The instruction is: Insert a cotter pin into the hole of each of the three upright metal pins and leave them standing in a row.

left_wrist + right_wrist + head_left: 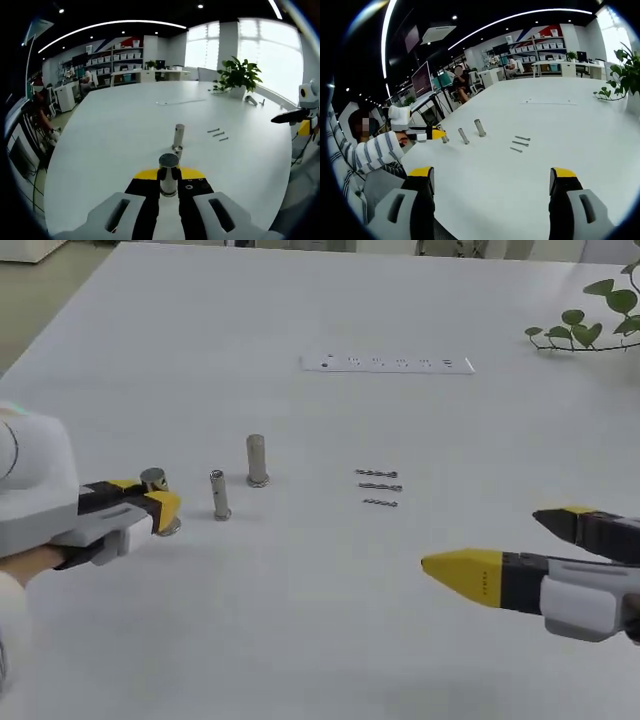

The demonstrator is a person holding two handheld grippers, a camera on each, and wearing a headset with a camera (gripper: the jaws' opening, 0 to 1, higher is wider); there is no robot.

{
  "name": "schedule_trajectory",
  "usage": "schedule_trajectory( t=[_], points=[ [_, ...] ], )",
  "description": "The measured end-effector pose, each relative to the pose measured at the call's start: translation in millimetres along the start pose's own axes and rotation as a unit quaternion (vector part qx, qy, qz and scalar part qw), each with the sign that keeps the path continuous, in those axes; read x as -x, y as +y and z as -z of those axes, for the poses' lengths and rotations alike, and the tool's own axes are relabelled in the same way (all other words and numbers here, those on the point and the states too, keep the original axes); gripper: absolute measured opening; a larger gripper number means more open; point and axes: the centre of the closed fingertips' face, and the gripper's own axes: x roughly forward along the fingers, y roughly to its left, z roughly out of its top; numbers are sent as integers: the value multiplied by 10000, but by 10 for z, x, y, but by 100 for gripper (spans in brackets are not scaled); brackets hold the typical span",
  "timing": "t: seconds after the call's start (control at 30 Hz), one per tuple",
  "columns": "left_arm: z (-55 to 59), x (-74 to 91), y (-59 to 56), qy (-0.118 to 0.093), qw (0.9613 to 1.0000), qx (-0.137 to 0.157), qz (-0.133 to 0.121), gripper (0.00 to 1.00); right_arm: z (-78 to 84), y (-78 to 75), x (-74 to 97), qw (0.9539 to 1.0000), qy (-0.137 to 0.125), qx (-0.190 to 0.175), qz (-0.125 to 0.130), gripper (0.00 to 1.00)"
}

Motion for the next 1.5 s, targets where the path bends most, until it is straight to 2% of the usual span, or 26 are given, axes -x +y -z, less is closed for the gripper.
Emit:
schedule_trajectory(
  t=[0.1, 0.23, 0.3, 0.53, 0.7, 0.8, 0.93, 1.0, 1.1, 1.23, 1.5],
  points=[
    [10, 4, -57, 9, 9998, 202, -69, 9, 18, -5, 23, 10000, 27, 21, 17, 95],
    [32, -20, -118, 54, 9996, 201, -181, 9, 15, -51, 82, 10000, 11, 18, 82, 95],
    [81, -45, -145, 157, 9991, 379, -144, 9, 5, -77, 108, 9999, -9, 8, 121, 95],
    [183, -110, -172, 260, 9981, 477, -282, 9, -9, -136, 183, 9997, -72, -15, 236, 94],
    [280, -170, -230, 383, 9970, 594, -302, 9, 31, -151, 195, 9996, -20, -31, 276, 94],
    [316, -194, -273, 418, 9969, 591, -314, 9, 44, -143, 199, 9996, 7, -20, 275, 95],
    [311, -211, -332, 358, 9975, 521, -311, 9, 48, -146, 197, 9996, 11, -45, 272, 95],
    [315, -222, -345, 365, 9978, 423, -344, 9, 53, -137, 193, 9997, 27, -40, 248, 95],
    [333, -242, -363, 396, 9975, 506, -292, 9, 52, -121, 183, 9997, 12, -69, 222, 95],
    [359, -259, -378, 423, 9977, 441, -304, 9, 60, -113, 175, 9997, 35, -57, 218, 95],
    [342, -272, -380, 354, 9976, 535, -279, 9, 81, -86, 160, 9998, 64, -52, 183, 95]
  ],
)
